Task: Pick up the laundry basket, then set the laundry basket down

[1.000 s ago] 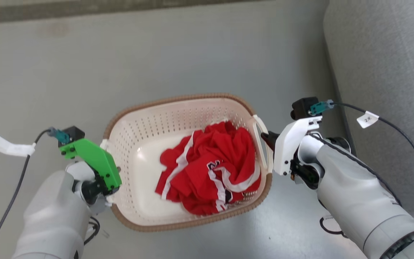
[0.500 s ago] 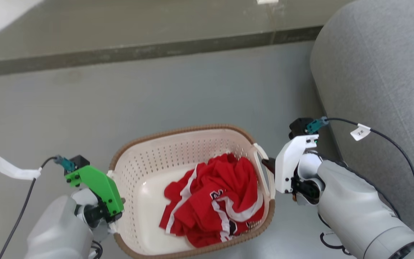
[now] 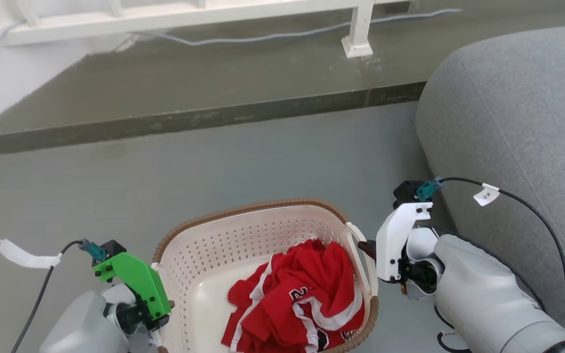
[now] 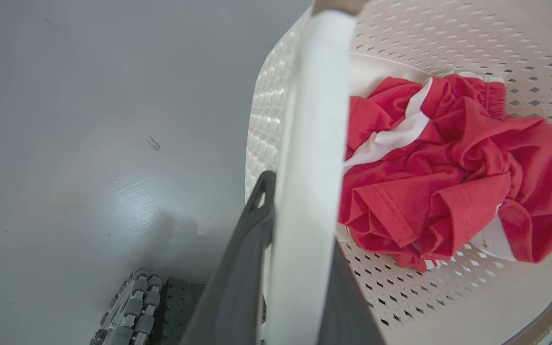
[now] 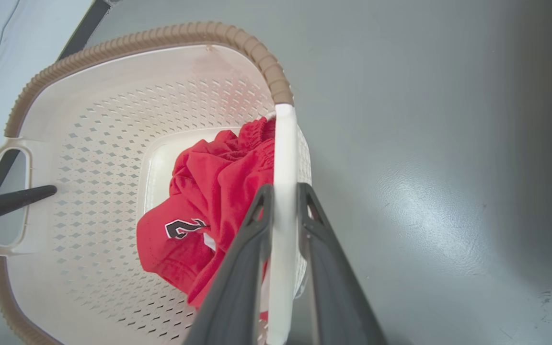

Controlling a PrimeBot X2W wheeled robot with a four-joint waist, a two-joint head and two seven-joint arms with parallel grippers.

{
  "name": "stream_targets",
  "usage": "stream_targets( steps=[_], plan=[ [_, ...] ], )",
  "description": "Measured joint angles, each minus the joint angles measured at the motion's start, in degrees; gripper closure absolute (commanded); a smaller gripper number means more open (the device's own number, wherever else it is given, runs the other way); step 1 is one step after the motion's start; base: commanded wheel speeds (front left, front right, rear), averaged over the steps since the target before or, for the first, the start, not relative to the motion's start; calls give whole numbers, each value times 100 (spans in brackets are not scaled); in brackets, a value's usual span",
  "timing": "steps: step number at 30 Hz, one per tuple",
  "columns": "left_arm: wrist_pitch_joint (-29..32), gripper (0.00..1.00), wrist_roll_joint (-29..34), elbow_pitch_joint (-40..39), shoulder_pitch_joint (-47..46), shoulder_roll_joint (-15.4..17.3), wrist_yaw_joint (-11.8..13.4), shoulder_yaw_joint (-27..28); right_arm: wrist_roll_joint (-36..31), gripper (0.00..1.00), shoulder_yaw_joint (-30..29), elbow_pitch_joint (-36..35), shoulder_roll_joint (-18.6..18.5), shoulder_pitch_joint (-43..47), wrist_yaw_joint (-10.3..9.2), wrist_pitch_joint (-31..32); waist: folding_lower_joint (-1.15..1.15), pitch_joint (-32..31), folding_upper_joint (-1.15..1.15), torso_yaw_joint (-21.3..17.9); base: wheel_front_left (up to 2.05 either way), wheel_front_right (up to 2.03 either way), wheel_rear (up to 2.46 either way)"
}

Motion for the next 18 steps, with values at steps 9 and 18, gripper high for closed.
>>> stream_targets(
  steps=[9,18],
  plan=[
    [92,100,-79,-14,92,13,0,-27,70,100,37,8,0,27,0,68,0,-198,0,-19,0,0,0],
    [116,100,-121,-67,108,62,0,-58,123,100,93,8,1,43,0,119,0,-223,0,-21,0,0,0]
  ],
)
